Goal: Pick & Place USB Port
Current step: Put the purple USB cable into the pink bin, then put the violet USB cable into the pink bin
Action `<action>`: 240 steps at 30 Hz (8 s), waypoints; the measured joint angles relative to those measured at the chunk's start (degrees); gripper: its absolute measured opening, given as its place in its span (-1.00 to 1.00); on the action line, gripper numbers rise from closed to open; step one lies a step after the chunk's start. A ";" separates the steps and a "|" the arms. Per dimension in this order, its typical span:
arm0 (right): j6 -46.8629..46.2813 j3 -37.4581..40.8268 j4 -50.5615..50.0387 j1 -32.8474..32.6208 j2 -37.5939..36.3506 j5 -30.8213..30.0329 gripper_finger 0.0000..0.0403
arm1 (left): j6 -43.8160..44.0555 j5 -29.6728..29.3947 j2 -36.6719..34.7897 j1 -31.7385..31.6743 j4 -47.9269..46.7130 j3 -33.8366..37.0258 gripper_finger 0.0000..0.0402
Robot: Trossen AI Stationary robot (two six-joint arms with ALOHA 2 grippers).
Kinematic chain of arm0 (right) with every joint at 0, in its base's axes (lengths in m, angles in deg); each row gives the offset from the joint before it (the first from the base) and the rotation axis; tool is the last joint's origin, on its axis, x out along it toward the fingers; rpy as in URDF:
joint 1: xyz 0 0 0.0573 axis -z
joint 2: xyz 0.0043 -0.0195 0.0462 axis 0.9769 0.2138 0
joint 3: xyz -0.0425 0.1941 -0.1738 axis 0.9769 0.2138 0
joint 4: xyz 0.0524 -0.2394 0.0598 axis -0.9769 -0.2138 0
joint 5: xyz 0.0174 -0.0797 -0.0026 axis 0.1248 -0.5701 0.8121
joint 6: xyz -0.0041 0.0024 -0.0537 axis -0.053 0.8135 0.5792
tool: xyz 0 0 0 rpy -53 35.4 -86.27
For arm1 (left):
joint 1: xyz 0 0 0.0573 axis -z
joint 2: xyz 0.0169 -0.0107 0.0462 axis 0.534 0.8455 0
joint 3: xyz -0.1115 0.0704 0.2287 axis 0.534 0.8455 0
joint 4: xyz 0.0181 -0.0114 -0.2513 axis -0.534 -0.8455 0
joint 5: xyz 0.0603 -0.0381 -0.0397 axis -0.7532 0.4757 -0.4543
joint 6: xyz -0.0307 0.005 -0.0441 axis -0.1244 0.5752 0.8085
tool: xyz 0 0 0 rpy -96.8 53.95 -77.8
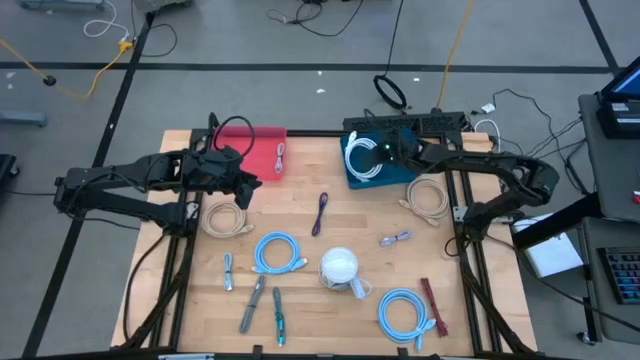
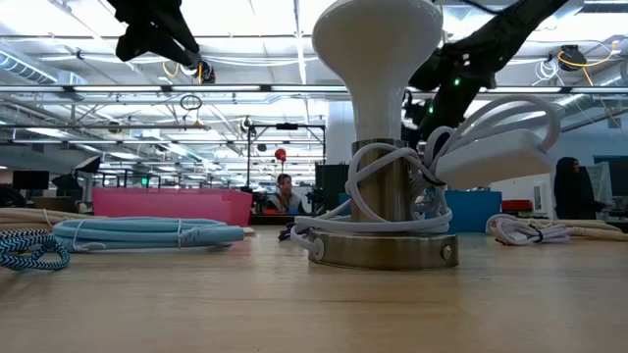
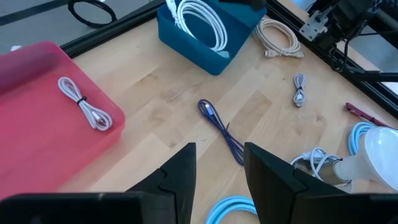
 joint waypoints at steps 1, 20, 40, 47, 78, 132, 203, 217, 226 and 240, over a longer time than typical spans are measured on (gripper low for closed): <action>0.01 0.00 0.66 0.11 -1.28 0.01 -0.05 | 0.00 0.00 0.00 0.00 -0.01 0.00 -0.32; 1.44 -0.04 -30.87 -11.03 -32.47 21.94 -0.32 | 0.22 0.02 0.02 -0.02 0.32 0.00 -0.32; 1.58 0.04 -26.64 -28.38 -33.37 34.64 -0.33 | 9.90 24.77 13.16 4.06 25.04 10.97 -0.32; 21.55 0.33 -28.25 -43.64 -27.69 38.27 -0.39 | 9.65 27.45 15.82 4.51 31.10 10.95 -0.32; 36.42 13.44 -22.87 -47.38 -11.79 12.80 -0.40 | 9.55 30.12 13.05 3.37 29.63 10.95 -0.32; 4.88 -14.11 30.28 -31.40 -0.73 5.66 -0.99 | 2.60 29.47 18.46 -11.56 72.76 4.88 -0.32; 10.03 -17.29 41.89 -35.05 3.28 20.83 -0.26 | 0.05 27.06 29.47 -45.27 34.01 15.85 -0.02; 9.66 -17.25 35.33 -35.05 3.28 22.55 -0.28 | 2.70 41.44 15.74 -43.19 34.00 9.14 -0.13; 25.51 -17.20 -3.65 -34.65 0.54 17.32 -0.28 | 4.48 39.54 8.25 -24.90 25.08 8.72 -0.15; 20.52 -17.22 -14.98 -32.14 -0.13 14.63 -0.28 | 20.00 30.99 26.77 -7.03 24.37 8.46 -0.15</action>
